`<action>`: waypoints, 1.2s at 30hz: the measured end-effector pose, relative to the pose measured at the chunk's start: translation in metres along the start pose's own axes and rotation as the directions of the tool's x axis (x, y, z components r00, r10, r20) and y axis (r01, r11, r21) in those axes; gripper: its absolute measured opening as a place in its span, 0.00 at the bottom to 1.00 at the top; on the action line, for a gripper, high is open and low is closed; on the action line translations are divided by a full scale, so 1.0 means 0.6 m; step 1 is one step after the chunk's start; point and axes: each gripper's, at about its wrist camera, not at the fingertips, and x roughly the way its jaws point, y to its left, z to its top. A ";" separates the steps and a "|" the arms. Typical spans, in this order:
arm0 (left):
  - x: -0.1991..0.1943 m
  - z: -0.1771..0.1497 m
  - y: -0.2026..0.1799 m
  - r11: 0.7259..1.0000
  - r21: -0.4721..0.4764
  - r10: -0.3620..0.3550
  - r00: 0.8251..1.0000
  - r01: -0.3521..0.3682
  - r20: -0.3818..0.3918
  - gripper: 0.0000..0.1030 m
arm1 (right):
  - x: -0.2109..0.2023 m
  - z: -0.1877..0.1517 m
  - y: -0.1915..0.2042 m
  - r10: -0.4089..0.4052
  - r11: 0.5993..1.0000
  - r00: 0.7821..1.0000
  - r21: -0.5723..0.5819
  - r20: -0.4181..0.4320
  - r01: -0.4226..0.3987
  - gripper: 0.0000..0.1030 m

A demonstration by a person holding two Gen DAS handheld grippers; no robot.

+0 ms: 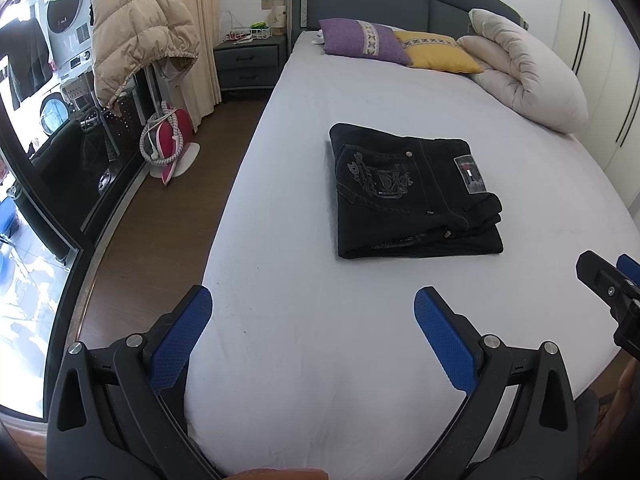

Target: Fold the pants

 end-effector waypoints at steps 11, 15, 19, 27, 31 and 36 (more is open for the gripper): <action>0.000 -0.001 -0.001 1.000 -0.001 0.000 1.000 0.000 -0.001 1.00 | 0.001 -0.001 0.000 0.000 1.000 1.000 0.000 -0.001 0.000 1.00; 0.001 0.000 0.000 1.000 0.001 -0.001 1.000 0.001 -0.002 1.00 | 0.001 -0.001 0.000 0.000 1.000 1.000 0.000 -0.002 0.000 1.00; 0.003 0.001 0.001 1.000 0.003 -0.002 1.000 0.002 -0.003 1.00 | 0.002 -0.005 0.000 0.000 1.000 1.000 0.000 -0.002 0.000 1.00; 0.002 0.001 0.001 1.000 0.003 -0.002 1.000 0.002 -0.003 1.00 | 0.002 -0.003 -0.002 0.001 1.000 1.000 -0.001 -0.003 -0.001 1.00; 0.002 0.001 0.001 1.000 0.002 -0.002 1.000 0.002 -0.004 1.00 | 0.002 -0.003 -0.002 0.001 1.000 1.000 0.000 -0.003 -0.001 1.00; 0.009 0.000 0.001 1.000 0.008 -0.008 1.000 0.008 -0.009 1.00 | 0.001 -0.002 -0.002 0.001 1.000 1.000 -0.001 -0.003 -0.001 1.00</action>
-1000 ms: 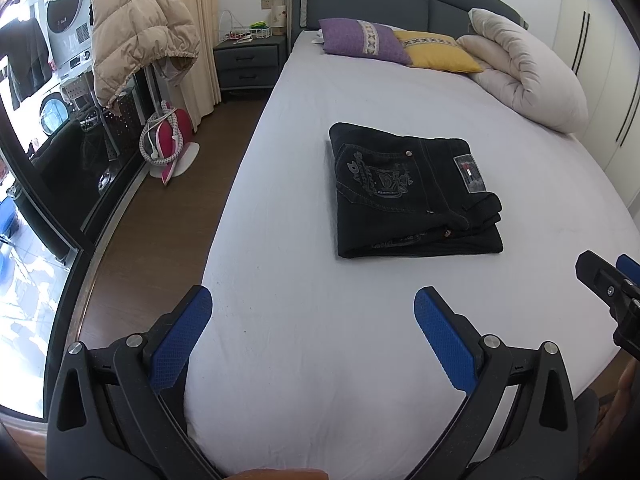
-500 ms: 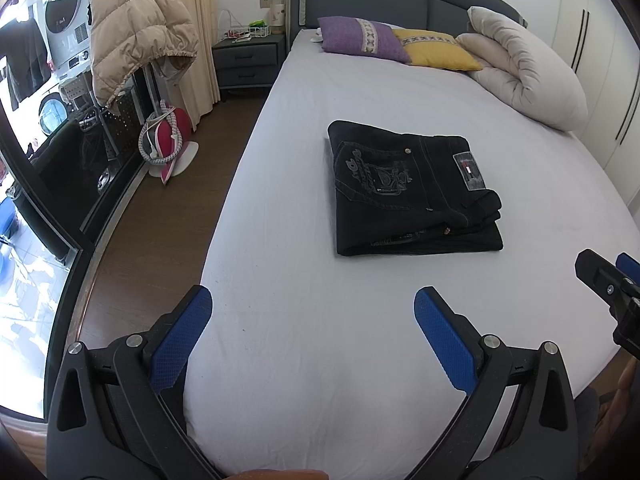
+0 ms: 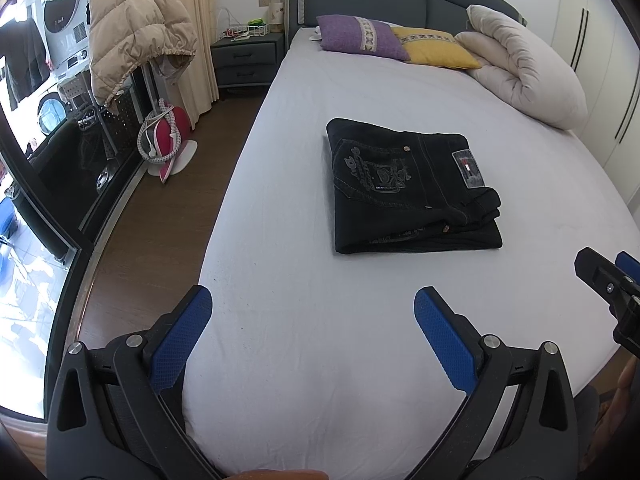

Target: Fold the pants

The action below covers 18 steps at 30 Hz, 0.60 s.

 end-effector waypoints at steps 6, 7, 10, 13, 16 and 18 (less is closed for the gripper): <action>0.001 0.000 0.000 1.000 0.000 -0.001 1.000 0.001 -0.001 1.00 | 0.001 -0.002 0.000 0.001 1.000 1.000 0.000 -0.002 -0.001 1.00; 0.001 0.000 0.000 1.000 0.000 -0.001 1.000 0.001 -0.001 1.00 | 0.002 -0.005 0.000 0.001 1.000 1.000 0.001 -0.003 -0.001 1.00; 0.004 0.002 0.001 1.000 0.005 -0.005 1.000 0.005 -0.002 1.00 | 0.002 -0.006 0.000 0.002 1.000 1.000 0.001 -0.003 -0.002 1.00; 0.006 0.000 0.002 1.000 0.007 -0.006 1.000 0.006 -0.006 1.00 | 0.004 -0.008 -0.001 0.001 1.000 1.000 0.000 -0.003 -0.001 1.00; 0.009 0.005 0.006 1.000 0.013 -0.010 1.000 0.010 -0.007 1.00 | 0.006 -0.011 -0.001 0.002 1.000 1.000 0.002 -0.005 -0.002 1.00; 0.010 0.004 0.007 1.000 0.011 -0.008 1.000 0.008 -0.009 1.00 | 0.009 -0.016 -0.002 0.004 1.000 1.000 0.003 -0.008 -0.004 1.00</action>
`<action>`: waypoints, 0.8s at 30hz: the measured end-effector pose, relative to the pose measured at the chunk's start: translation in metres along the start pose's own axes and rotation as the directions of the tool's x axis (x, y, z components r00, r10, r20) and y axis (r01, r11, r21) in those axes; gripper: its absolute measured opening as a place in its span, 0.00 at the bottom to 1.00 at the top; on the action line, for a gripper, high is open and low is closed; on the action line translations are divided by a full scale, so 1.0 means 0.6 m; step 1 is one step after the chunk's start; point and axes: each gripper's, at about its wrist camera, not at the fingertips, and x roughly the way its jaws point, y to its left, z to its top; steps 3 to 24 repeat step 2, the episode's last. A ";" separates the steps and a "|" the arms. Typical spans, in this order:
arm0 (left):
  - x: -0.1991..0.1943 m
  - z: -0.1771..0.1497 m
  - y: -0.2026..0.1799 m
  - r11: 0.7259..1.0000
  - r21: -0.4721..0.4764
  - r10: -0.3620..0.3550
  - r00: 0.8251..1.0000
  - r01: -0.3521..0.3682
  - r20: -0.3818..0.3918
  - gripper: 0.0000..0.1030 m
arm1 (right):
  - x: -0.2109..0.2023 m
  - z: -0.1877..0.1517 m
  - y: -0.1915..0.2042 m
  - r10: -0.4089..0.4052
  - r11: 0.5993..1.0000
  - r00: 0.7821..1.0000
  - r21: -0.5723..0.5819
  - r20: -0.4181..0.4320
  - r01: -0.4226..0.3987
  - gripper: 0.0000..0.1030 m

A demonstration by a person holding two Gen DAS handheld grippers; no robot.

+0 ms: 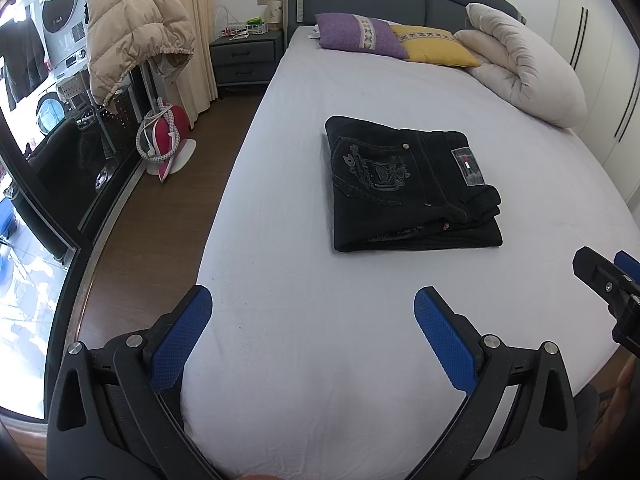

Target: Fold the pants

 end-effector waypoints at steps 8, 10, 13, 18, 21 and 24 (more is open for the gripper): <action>0.001 0.002 0.001 1.000 0.001 -0.002 1.000 0.002 -0.001 1.00 | 0.000 0.001 -0.001 -0.001 1.000 1.000 0.000 0.001 0.001 1.00; 0.001 0.002 0.001 1.000 0.001 -0.002 1.000 0.002 -0.001 1.00 | 0.000 0.001 -0.001 -0.001 1.000 1.000 0.000 0.001 0.001 1.00; 0.001 0.002 0.001 1.000 0.001 -0.002 1.000 0.002 -0.001 1.00 | 0.000 0.001 -0.001 -0.001 1.000 1.000 0.000 0.001 0.001 1.00; 0.001 0.002 0.001 1.000 0.001 -0.002 1.000 0.002 -0.001 1.00 | 0.000 0.001 -0.001 -0.001 1.000 1.000 0.000 0.001 0.001 1.00; 0.001 0.002 0.001 1.000 0.001 -0.002 1.000 0.002 -0.001 1.00 | 0.000 0.001 -0.001 -0.001 1.000 1.000 0.000 0.001 0.001 1.00; 0.001 0.002 0.001 1.000 0.001 -0.002 1.000 0.002 -0.001 1.00 | 0.000 0.001 -0.001 -0.001 1.000 1.000 0.000 0.001 0.001 1.00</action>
